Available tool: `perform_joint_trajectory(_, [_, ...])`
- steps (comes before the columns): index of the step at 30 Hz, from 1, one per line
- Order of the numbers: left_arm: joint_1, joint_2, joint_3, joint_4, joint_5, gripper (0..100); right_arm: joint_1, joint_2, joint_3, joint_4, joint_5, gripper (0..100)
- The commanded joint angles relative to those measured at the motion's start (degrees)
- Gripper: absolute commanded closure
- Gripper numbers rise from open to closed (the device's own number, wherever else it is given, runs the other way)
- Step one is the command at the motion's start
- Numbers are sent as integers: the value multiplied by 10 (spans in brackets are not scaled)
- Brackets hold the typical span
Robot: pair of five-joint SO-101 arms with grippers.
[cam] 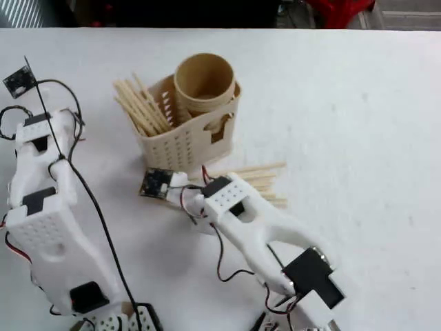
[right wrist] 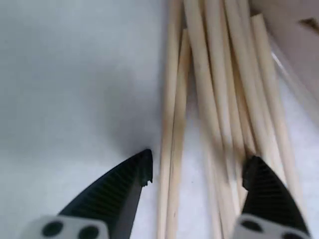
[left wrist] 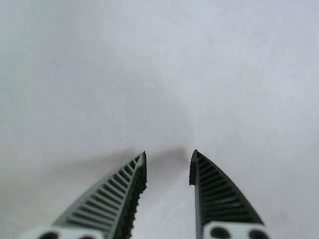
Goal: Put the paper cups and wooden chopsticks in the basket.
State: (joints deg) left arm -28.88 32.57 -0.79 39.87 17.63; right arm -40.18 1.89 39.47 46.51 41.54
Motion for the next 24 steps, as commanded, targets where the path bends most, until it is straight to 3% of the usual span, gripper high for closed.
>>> perform_joint_trajectory(1, [8, -8, -32, -2, 3, 842, -4, 9, -19, 8, 5, 894])
perform_joint_trajectory(4, [8, -8, -32, -2, 3, 842, 0, -11, -19, 25, 5, 988])
perform_joint_trajectory(11, [9, -7, -32, -2, 3, 841, 59, -147, -18, 80, 5, 982])
perform_joint_trajectory(24, [15, -5, -38, -2, 3, 841, 60, -391, -24, 113, 1, 982])
